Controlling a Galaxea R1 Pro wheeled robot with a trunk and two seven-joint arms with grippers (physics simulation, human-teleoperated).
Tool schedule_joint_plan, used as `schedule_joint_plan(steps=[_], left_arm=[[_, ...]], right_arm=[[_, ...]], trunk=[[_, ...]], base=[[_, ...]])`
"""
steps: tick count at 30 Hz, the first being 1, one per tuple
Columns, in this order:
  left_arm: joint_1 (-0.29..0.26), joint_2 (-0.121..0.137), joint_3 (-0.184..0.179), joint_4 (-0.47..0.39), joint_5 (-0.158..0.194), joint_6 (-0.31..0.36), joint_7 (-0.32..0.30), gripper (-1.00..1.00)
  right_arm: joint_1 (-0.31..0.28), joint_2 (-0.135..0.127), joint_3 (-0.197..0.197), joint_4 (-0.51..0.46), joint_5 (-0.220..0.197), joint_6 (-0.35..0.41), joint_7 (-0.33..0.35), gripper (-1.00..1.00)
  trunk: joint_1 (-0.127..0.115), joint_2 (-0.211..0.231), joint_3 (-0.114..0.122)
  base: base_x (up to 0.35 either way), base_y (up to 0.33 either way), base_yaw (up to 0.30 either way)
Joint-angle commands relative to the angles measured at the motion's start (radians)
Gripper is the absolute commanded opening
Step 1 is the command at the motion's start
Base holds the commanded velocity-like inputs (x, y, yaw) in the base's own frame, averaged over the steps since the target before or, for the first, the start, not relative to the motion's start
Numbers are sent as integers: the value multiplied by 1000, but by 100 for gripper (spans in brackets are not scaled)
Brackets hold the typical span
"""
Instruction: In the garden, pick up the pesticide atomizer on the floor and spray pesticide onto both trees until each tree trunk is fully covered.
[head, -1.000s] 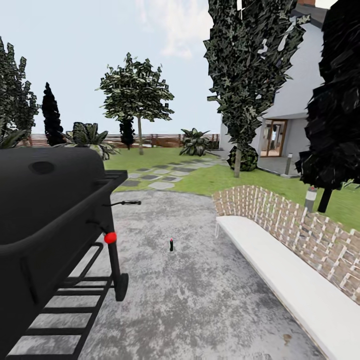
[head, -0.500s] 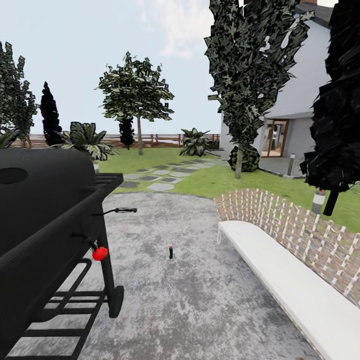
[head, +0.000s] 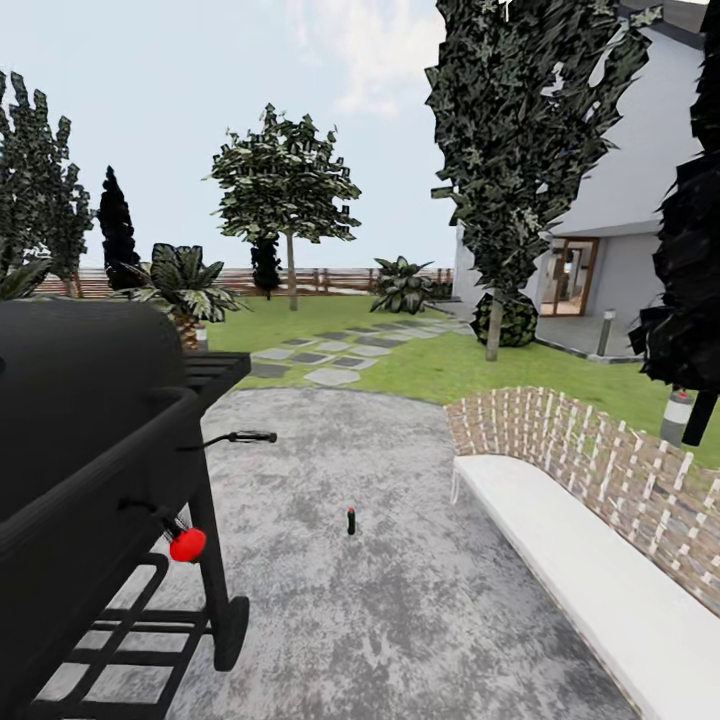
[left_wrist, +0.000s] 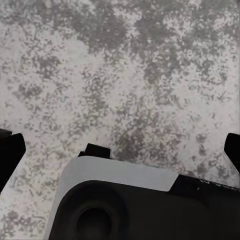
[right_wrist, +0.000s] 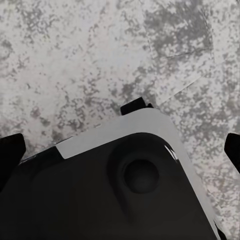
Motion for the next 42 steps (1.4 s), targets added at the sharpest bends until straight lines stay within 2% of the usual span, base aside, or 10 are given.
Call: schedule_joint_plan(steps=[1,16,42], left_arm=[[-1,0,5,1,8,-2,-9,100],[-1,0,5,1,8,-2,-9,100],[-1,0,4,1,7,-2,-9,100]], right_arm=[[0,0,-7,0,1,-3,6,100],[0,0,-6,0,1,-3,7,100],[0,0,-6,2,2,-3,7,100]], trunk=[[1,-1,-1],[1,-1,0],[1,-1,0]], base=[[334,0,103],[292,0,26],[12,0,0]])
